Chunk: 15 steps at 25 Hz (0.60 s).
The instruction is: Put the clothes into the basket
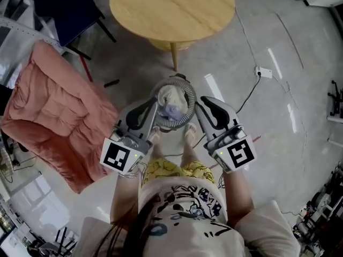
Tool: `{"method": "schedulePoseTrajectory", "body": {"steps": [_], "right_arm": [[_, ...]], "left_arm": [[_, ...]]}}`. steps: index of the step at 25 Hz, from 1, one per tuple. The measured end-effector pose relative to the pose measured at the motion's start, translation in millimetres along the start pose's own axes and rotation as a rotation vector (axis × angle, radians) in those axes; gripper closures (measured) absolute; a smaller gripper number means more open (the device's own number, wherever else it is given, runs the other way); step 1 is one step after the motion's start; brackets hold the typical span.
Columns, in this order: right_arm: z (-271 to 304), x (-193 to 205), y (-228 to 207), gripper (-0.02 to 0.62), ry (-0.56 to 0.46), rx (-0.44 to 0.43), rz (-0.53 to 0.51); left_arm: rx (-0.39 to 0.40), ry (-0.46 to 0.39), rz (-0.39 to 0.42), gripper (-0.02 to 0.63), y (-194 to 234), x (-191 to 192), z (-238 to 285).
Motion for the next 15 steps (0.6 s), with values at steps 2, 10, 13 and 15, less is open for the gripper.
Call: {"method": "schedulePoseTrajectory", "body": {"steps": [2, 10, 13, 15], "right_arm": [[-6, -13, 0, 0.519, -0.015, 0.006, -0.005], [-23, -60, 1, 0.539, -0.055, 0.016, -0.038], [-31, -76, 2, 0.543, -0.073, 0.023, -0.06], [-35, -86, 4, 0.545, -0.081, 0.024, -0.073]], "left_arm": [[0.012, -0.01, 0.004, 0.594, -6, -12, 0], [0.046, -0.039, 0.019, 0.594, -19, -55, -5], [0.051, -0.05, 0.028, 0.594, -23, -69, -8], [0.047, -0.044, 0.024, 0.594, -23, -75, -11]]}}
Point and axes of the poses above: the fingertips, and each gripper's own axes: z forward along the fingers, y to its left, x out of its underside, the point moved 3 cm from there along -z, backward along the fingers, and after that the axes turned 3 degrees about -z, right-handed, at the moved point
